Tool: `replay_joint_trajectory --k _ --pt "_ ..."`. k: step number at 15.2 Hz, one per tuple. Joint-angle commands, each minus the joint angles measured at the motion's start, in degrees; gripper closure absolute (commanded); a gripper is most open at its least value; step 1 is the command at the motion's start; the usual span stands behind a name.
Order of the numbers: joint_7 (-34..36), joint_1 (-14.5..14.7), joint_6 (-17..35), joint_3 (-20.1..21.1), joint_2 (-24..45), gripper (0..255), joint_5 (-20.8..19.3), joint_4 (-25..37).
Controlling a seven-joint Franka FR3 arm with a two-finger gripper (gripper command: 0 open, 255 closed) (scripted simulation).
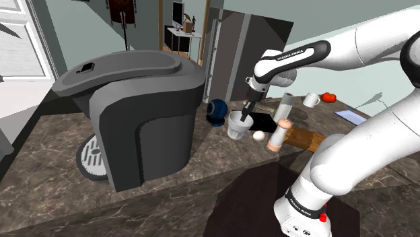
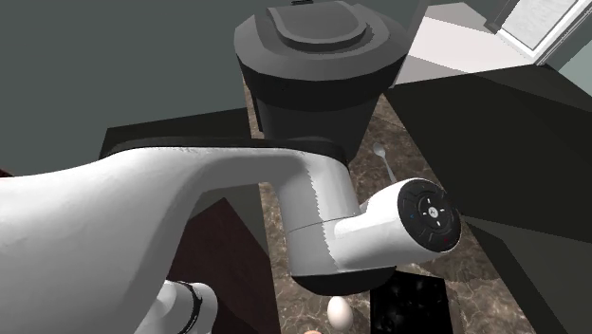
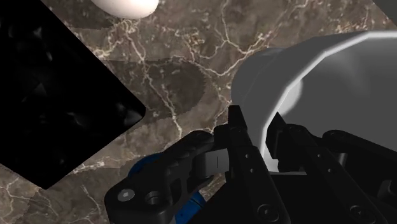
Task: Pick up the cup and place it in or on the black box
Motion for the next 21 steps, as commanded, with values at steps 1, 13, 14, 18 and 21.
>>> replay_joint_trajectory --k 1,13,14,18,21 --pt "0.5 -0.2 -1.7 0.2 -0.9 255 -0.4 0.8" --pt "-3.9 -1.7 -9.3 -3.3 1.2 255 -1.1 10.0" --pt "-5.4 -1.9 -9.8 -4.4 2.6 255 -0.9 11.6" --pt "-11.8 -2.7 -12.0 -8.6 8.7 255 0.9 18.6" --pt "-16.9 -3.5 -13.9 -11.5 14.0 255 3.3 24.5"
